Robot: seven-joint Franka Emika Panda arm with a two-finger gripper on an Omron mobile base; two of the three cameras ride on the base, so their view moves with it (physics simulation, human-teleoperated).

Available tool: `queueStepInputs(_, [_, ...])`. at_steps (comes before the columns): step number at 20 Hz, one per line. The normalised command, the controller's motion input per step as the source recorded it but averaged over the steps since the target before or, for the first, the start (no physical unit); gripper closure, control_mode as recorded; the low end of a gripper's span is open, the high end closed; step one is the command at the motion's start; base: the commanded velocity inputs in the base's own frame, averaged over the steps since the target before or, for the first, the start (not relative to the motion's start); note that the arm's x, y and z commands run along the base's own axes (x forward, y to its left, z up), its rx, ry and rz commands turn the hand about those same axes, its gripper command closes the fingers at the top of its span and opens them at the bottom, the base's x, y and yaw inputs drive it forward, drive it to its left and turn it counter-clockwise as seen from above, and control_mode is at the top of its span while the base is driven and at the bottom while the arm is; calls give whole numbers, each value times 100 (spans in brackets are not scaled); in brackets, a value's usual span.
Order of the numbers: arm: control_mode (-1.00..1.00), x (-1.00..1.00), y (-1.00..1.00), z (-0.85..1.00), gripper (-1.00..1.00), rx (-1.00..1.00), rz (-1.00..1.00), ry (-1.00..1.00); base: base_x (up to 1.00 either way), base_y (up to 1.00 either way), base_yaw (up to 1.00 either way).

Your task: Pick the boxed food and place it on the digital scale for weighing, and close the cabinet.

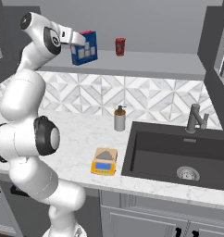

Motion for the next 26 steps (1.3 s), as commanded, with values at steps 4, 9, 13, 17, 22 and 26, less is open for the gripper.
queueStepInputs(4, [-100, 1, -20, -7, 100, 0, 0, 0, 0, 0, 0])
queueStepInputs(9, [-100, -39, -6, 0, 100, 7, 0, -4, 0, 0, 0])
queueStepInputs(13, [-100, -100, 0, -27, 100, 9, 0, -2, 0, 0, 0])
queueStepInputs(17, [-100, -100, -33, -2, 100, 4, 5, -1, 0, 0, 0])
queueStepInputs(22, [-100, -98, -27, 2, 100, 1, 30, 0, 0, 0, 0])
queueStepInputs(26, [-100, -85, -37, 0, 100, 0, 48, 0, 0, 0, 0])
